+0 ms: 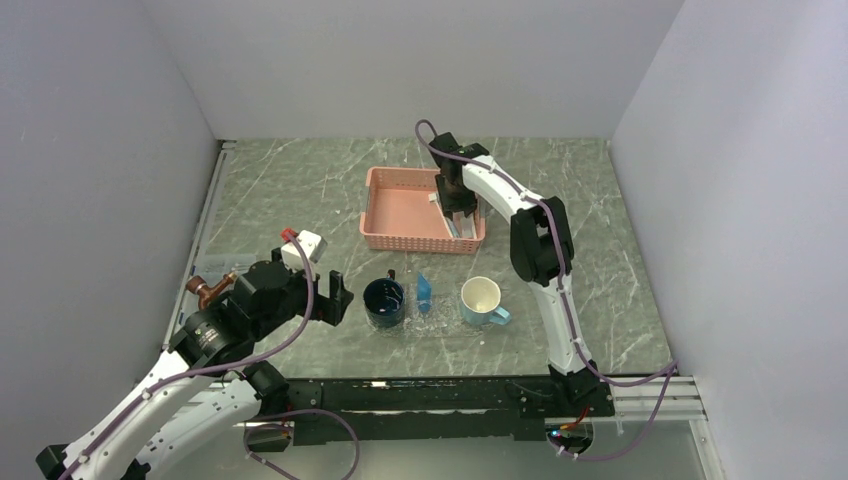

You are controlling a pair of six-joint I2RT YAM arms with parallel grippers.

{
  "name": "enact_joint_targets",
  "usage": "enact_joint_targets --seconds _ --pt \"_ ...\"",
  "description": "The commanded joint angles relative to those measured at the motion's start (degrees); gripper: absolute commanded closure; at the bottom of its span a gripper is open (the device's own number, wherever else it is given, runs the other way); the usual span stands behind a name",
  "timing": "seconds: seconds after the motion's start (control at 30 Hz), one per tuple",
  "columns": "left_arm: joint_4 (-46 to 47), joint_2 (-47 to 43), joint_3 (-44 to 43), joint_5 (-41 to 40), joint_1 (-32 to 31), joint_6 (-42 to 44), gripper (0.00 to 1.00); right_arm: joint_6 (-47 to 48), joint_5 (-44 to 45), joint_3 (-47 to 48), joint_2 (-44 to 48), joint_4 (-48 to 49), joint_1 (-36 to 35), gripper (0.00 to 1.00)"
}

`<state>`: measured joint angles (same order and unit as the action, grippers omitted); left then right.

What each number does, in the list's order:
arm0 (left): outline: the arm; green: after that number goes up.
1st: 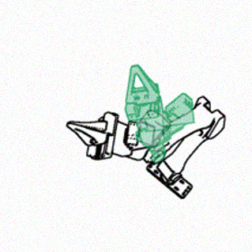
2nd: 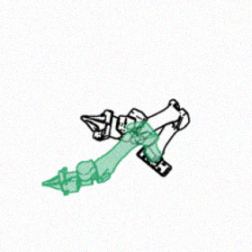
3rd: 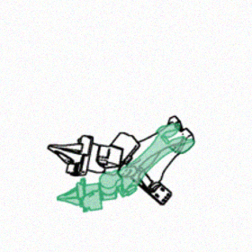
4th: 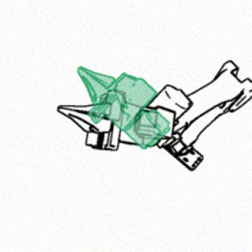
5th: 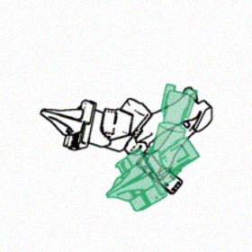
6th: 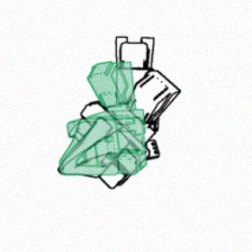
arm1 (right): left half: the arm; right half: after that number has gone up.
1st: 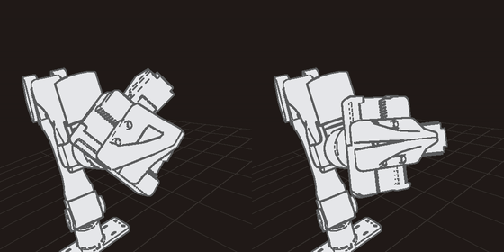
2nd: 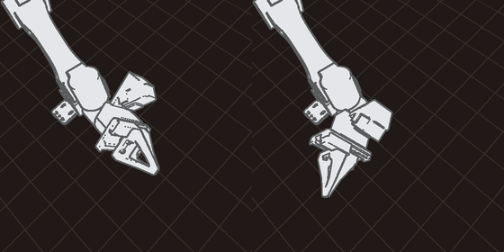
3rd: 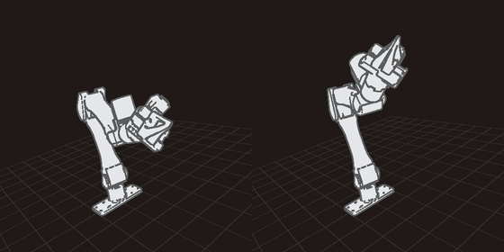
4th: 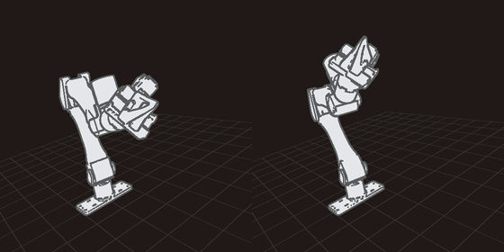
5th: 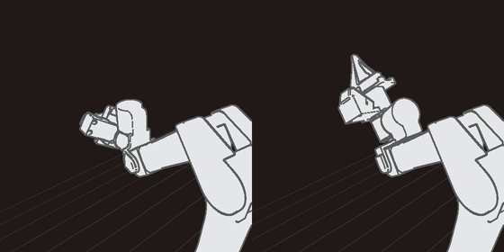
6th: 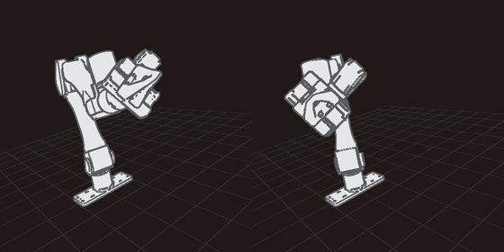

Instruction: Prepare toiletry sets of a toothbrush and toothpaste on the tray

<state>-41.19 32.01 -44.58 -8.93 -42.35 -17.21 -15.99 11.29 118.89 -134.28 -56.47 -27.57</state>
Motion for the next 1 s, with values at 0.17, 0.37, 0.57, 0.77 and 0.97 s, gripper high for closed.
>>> enact_joint_targets --seconds 0.17,0.37,0.57,0.77,0.97 --pt "1.3 0.8 -0.7 -0.9 0.2 0.5 0.0 0.3 2.7 3.1 -2.7 -1.4 0.8 0.58" --pt "1.3 0.7 -0.7 -0.7 0.2 0.7 0.01 0.2 3.9 2.5 -3.4 -2.2 0.8 0.56" --pt "1.3 0.6 -0.7 -0.7 0.2 0.7 0.0 0.2 1.7 1.9 -4.5 -2.6 0.9 0.56" --pt "1.3 0.5 -0.7 -0.8 0.2 0.6 0.01 0.2 -1.3 1.0 -4.6 -1.7 0.9 0.63" --pt "1.2 0.3 -0.8 -0.8 0.2 0.6 0.01 0.1 -3.8 1.2 -4.2 -1.1 0.8 0.75"
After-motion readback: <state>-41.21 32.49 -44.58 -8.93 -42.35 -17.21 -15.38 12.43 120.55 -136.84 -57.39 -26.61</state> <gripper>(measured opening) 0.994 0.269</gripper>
